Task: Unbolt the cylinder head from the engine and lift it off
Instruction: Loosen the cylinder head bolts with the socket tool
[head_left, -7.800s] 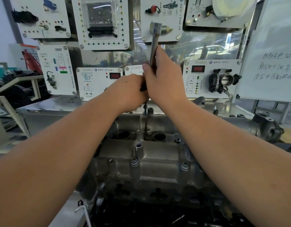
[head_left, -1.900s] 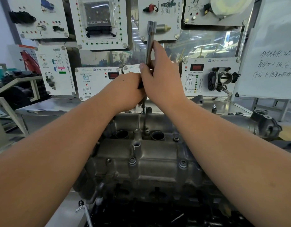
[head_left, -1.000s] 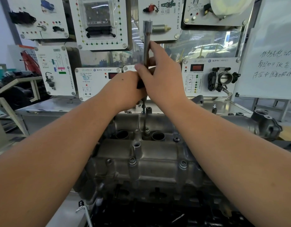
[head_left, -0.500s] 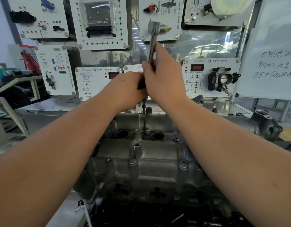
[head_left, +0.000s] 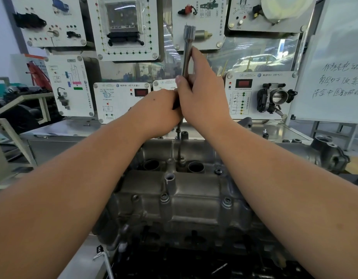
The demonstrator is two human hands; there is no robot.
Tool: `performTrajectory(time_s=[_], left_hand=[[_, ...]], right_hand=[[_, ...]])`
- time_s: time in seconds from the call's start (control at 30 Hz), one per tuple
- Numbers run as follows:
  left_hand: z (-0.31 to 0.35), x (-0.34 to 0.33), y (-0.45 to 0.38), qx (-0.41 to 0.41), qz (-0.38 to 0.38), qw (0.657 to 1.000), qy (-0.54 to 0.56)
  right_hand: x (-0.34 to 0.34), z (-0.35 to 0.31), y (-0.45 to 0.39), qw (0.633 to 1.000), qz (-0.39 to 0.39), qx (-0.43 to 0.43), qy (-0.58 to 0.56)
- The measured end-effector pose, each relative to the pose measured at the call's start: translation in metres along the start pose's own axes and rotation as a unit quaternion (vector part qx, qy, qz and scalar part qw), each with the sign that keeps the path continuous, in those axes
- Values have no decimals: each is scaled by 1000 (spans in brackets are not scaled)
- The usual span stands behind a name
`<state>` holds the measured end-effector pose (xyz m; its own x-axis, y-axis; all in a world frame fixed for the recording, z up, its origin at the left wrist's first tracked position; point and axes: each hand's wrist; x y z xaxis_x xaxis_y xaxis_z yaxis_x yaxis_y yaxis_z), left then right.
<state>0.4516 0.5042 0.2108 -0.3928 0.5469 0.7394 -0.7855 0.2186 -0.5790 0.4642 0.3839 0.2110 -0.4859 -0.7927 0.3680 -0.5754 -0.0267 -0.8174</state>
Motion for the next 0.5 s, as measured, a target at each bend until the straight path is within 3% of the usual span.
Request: performTrajectory(time_s=[0.23,0.5], left_hand=[[2,3,-1,-4,7,999,-44],[1,1,1,0,-3,1000,-2]], right_hand=[[1,-2,1,1000,-10,15,-4],[2,1,-1,1000,-27,8,4]])
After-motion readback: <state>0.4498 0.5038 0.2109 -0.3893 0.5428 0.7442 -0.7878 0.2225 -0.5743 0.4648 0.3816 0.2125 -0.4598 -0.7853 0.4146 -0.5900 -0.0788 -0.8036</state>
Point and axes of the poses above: each hand's wrist, its own y-axis away from the middle knuckle, its own x-axis out of the back of the hand, z = x × y, and after that the axes turned 8 degrees about y, right-handed
